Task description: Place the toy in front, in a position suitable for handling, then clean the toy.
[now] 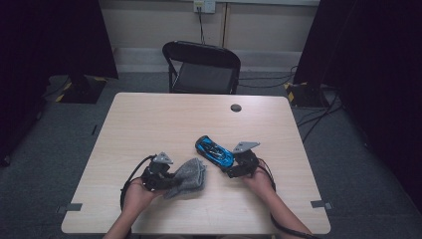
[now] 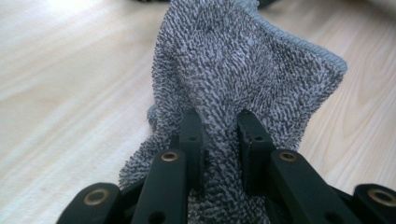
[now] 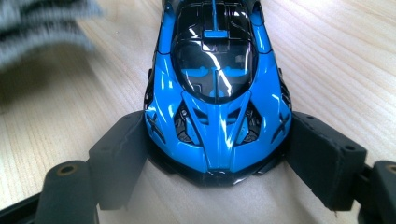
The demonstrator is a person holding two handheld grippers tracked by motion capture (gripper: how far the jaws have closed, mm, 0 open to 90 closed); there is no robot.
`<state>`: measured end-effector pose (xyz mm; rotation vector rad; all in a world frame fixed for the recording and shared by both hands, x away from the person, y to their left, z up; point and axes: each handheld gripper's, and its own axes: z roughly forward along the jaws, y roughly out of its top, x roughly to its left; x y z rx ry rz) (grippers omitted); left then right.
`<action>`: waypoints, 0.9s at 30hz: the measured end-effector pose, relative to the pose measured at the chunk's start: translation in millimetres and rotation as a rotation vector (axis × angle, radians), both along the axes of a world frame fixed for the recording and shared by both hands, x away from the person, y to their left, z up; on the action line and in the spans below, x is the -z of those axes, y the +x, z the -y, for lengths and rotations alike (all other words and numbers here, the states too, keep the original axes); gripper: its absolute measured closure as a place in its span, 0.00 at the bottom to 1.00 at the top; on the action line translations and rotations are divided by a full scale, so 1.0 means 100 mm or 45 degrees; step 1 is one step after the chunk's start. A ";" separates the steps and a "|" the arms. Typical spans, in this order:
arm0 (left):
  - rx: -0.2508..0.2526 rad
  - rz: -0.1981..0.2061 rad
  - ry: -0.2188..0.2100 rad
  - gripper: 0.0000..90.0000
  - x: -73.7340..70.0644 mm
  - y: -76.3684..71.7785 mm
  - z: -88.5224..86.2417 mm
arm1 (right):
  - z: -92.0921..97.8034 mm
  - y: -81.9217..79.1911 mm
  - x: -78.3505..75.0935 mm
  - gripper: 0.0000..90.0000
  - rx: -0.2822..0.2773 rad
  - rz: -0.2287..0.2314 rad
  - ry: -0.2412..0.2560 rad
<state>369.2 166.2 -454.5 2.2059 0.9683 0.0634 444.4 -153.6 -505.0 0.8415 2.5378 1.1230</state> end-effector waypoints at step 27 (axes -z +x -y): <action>-0.073 0.047 -0.069 0.84 -0.22 0.41 0.30 | 0.00 0.00 0.00 0.25 -0.001 -0.001 0.001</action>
